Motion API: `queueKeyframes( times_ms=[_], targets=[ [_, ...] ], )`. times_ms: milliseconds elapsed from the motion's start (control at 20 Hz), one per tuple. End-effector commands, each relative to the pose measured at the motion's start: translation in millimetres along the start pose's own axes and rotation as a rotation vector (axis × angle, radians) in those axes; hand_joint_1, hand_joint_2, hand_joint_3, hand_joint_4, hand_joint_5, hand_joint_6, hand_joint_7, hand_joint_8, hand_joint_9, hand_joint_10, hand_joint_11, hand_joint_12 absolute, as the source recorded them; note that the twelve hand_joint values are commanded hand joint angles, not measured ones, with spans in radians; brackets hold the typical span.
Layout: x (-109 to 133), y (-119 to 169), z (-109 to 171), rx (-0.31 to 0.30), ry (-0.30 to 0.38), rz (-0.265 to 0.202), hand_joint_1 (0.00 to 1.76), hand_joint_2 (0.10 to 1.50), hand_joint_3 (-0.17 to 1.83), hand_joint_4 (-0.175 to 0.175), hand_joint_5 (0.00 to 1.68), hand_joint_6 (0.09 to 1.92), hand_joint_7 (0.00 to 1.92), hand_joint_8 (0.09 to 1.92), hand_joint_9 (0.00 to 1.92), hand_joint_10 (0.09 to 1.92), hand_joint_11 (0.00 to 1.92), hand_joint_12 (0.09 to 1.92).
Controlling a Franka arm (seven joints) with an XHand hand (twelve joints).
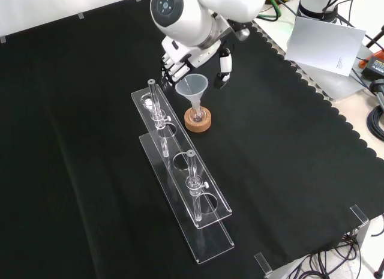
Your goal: Place the funnel on the round-bottom flask.
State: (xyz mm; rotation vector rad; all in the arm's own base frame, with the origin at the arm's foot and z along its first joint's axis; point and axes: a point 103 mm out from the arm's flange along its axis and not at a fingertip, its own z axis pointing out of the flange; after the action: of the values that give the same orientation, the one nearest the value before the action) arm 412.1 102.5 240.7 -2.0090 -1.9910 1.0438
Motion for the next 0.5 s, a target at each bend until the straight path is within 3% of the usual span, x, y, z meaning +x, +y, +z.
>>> queueKeyframes(
  times_ms=[50, 250, 500],
  targets=[
    [-21, -22, -8, -0.065, 0.081, 0.008, 0.58, 0.62, 0.54, -0.022, 0.03, 0.09, 0.03, 0.1, 0.03, 0.83, 0.1, 1.5],
    [-42, -29, -4, -0.08, 0.11, 0.031, 0.57, 0.64, 0.49, -0.026, 0.05, 0.09, 0.0, 0.28, 0.1, 0.81, 0.12, 1.49],
    [-75, -34, 2, -0.105, 0.178, 0.042, 0.56, 0.64, 0.49, -0.028, 0.07, 0.09, 0.0, 0.37, 0.13, 0.8, 0.14, 1.49]
  ],
)
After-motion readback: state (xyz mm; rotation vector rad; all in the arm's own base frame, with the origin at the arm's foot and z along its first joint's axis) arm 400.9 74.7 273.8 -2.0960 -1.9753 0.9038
